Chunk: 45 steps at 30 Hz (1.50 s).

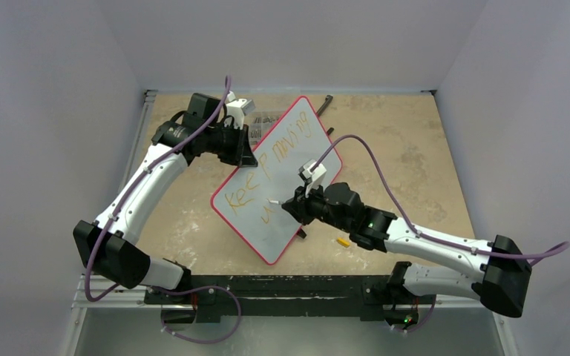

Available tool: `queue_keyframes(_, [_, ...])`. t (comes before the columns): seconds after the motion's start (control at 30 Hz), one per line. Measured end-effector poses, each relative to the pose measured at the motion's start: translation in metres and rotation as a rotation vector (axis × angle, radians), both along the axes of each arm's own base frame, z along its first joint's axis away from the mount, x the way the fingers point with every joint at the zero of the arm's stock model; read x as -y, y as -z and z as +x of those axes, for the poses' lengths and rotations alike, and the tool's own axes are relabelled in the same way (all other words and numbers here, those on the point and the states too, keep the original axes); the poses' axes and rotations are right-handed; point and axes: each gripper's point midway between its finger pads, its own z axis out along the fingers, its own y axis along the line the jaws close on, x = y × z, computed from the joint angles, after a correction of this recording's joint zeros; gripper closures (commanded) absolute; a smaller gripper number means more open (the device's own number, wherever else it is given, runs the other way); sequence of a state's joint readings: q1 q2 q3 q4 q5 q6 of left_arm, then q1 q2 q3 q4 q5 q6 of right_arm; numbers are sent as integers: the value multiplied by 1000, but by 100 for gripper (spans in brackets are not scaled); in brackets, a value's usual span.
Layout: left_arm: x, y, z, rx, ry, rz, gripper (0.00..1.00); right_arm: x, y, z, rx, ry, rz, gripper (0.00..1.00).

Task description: Write a sentence on the whiteboard

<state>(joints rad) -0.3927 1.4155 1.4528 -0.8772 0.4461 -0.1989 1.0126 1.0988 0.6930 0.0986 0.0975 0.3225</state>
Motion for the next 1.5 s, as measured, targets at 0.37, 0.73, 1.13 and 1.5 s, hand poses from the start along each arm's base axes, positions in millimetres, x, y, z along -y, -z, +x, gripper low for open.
queue_keyframes(0.37, [-4,0,3,3,-12,3,100,20,50,-18,-106,13,-56,100])
queue_keyframes(0.73, [-2,-1,2,4,-9,-3,100,25,40,-21,-138,19,-88,100])
queue_keyframes(1.13, [-1,-1,2,5,-8,-3,100,3,-46,-11,-14,-22,69,100])
queue_keyframes(1.5, [-1,-1,2,5,-8,-4,100,-8,-12,0,-34,-16,-29,100])
